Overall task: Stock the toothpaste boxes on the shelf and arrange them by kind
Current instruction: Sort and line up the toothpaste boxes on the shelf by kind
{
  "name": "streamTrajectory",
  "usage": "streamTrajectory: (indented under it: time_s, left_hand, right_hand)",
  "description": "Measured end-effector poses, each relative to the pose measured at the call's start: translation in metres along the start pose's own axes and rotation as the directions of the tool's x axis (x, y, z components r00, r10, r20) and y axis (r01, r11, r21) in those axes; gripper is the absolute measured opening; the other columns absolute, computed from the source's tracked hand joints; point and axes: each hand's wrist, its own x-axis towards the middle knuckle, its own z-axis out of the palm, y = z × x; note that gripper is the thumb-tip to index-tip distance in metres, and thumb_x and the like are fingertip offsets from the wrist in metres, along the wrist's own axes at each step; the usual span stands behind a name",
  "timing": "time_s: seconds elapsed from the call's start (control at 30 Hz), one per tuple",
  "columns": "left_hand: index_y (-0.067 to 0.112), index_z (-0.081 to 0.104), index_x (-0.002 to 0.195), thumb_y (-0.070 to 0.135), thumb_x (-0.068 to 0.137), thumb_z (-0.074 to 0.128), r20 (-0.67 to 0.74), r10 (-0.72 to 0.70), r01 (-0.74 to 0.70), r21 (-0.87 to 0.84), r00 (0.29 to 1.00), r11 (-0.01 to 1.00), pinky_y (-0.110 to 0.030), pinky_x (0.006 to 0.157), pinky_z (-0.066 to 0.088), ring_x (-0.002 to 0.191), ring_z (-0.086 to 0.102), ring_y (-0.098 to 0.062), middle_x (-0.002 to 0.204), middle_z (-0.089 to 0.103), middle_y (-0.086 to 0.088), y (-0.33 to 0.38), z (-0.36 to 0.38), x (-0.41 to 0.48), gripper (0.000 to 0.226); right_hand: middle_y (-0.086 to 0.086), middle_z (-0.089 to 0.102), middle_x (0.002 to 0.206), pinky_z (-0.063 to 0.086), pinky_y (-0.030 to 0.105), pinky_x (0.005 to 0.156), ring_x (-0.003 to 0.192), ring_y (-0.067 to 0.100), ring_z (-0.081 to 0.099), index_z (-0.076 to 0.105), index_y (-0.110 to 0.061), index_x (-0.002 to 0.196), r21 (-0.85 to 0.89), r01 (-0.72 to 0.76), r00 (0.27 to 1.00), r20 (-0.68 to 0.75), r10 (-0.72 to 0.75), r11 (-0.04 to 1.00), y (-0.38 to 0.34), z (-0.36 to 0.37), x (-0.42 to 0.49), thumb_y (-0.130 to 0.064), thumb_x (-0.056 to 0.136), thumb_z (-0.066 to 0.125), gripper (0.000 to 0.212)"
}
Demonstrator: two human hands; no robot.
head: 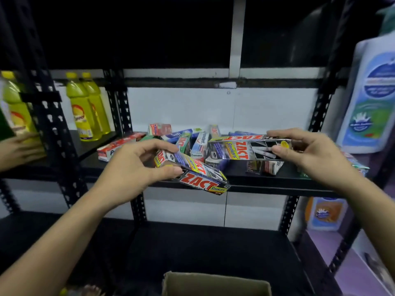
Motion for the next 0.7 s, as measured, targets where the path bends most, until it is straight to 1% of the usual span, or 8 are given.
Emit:
streamTrajectory:
  time_s: [0.07, 0.13, 0.2, 0.23, 0.3, 0.37, 0.57, 0.7]
  left_hand:
    - [0.027, 0.076, 0.098, 0.025, 0.065, 0.089, -0.059, 0.024, -0.024, -0.008, 0.998, 1.0, -0.039, 0.093, 0.056, 0.102, 0.07, -0.006, 0.106, 0.075, 0.015, 0.003, -0.002, 0.013, 0.036]
    - [0.023, 0.075, 0.099, 0.019, 0.067, 0.089, -0.099, 0.03, -0.034, -0.038, 0.995, 0.999, -0.039, 0.093, 0.057, 0.101, 0.071, -0.008, 0.107, 0.075, 0.006, 0.002, -0.002, 0.027, 0.036]
    - [0.022, 0.075, 0.1, 0.016, 0.067, 0.088, -0.132, 0.031, -0.04, -0.07, 0.991, 0.997, -0.036, 0.091, 0.058, 0.102, 0.071, -0.008, 0.111, 0.074, 0.004, 0.0, -0.001, 0.039, 0.036]
    - [0.021, 0.075, 0.1, 0.016, 0.067, 0.088, -0.145, 0.033, -0.045, -0.083, 0.989, 0.996, -0.036, 0.091, 0.058, 0.103, 0.07, -0.008, 0.113, 0.074, 0.004, -0.003, -0.001, 0.045, 0.036]
    - [0.021, 0.075, 0.1, 0.019, 0.067, 0.088, -0.162, 0.025, -0.043, -0.104, 0.986, 0.994, -0.039, 0.092, 0.057, 0.105, 0.07, -0.01, 0.114, 0.074, 0.006, -0.008, -0.001, 0.056, 0.036]
    - [0.022, 0.074, 0.1, 0.023, 0.066, 0.088, -0.184, 0.018, -0.041, -0.118, 0.983, 0.992, -0.042, 0.092, 0.056, 0.105, 0.071, -0.012, 0.113, 0.074, 0.008, -0.014, -0.001, 0.064, 0.037]
    - [0.024, 0.074, 0.097, 0.023, 0.064, 0.089, -0.256, -0.022, -0.008, -0.114, 0.967, 0.993, -0.048, 0.09, 0.057, 0.096, 0.073, -0.019, 0.1, 0.077, 0.005, -0.023, 0.002, 0.086, 0.036]
    - [0.028, 0.074, 0.094, 0.019, 0.068, 0.09, -0.309, -0.024, 0.0, -0.076, 0.951, 0.997, -0.046, 0.086, 0.059, 0.093, 0.073, -0.022, 0.093, 0.077, 0.004, -0.03, 0.007, 0.104, 0.031]
  right_hand:
    - [-0.022, 0.074, 0.091, 0.054, 0.024, 0.086, 0.086, 0.006, 0.071, 0.071, -0.033, 0.115, -0.044, -0.018, 0.996, -0.083, 0.014, 0.999, 0.01, -0.009, 0.017, -0.028, 0.084, 0.073, 0.031]
    - [-0.036, 0.062, 0.066, 0.045, 0.005, 0.066, 0.065, -0.007, 0.063, 0.071, -0.028, 0.116, -0.089, -0.044, 0.985, -0.172, 0.028, 0.995, 0.024, -0.015, 0.035, -0.021, 0.087, 0.072, 0.029]
    - [-0.03, 0.056, 0.061, 0.038, 0.002, 0.061, 0.062, -0.005, 0.055, 0.069, -0.024, 0.118, -0.19, -0.089, 0.963, -0.267, 0.036, 0.978, 0.04, -0.019, 0.051, -0.019, 0.089, 0.071, 0.029]
    - [-0.025, 0.06, 0.072, 0.04, 0.005, 0.068, 0.067, -0.001, 0.055, 0.069, -0.025, 0.119, -0.247, -0.124, 0.952, -0.303, 0.045, 0.961, 0.047, -0.02, 0.059, -0.02, 0.089, 0.071, 0.03]
    - [-0.003, 0.068, 0.102, 0.048, 0.025, 0.084, 0.084, 0.013, 0.059, 0.069, -0.025, 0.12, -0.356, -0.183, 0.941, -0.335, 0.057, 0.916, 0.066, -0.021, 0.075, -0.025, 0.088, 0.072, 0.032]
    - [0.005, 0.066, 0.117, 0.047, 0.032, 0.088, 0.093, 0.019, 0.058, 0.068, -0.026, 0.122, -0.427, -0.212, 0.95, -0.301, 0.083, 0.879, 0.086, -0.019, 0.091, -0.026, 0.088, 0.072, 0.034]
    - [0.005, 0.061, 0.106, 0.041, 0.03, 0.074, 0.091, 0.022, 0.055, 0.058, -0.031, 0.126, -0.467, -0.279, 0.958, -0.079, 0.274, 0.839, 0.125, -0.007, 0.122, -0.032, 0.092, 0.067, 0.035]
    - [0.012, 0.06, 0.112, 0.044, 0.035, 0.079, 0.089, 0.024, 0.052, 0.055, -0.029, 0.123, -0.558, -0.273, 0.959, -0.092, 0.269, 0.783, 0.146, -0.006, 0.135, -0.025, 0.091, 0.067, 0.034]
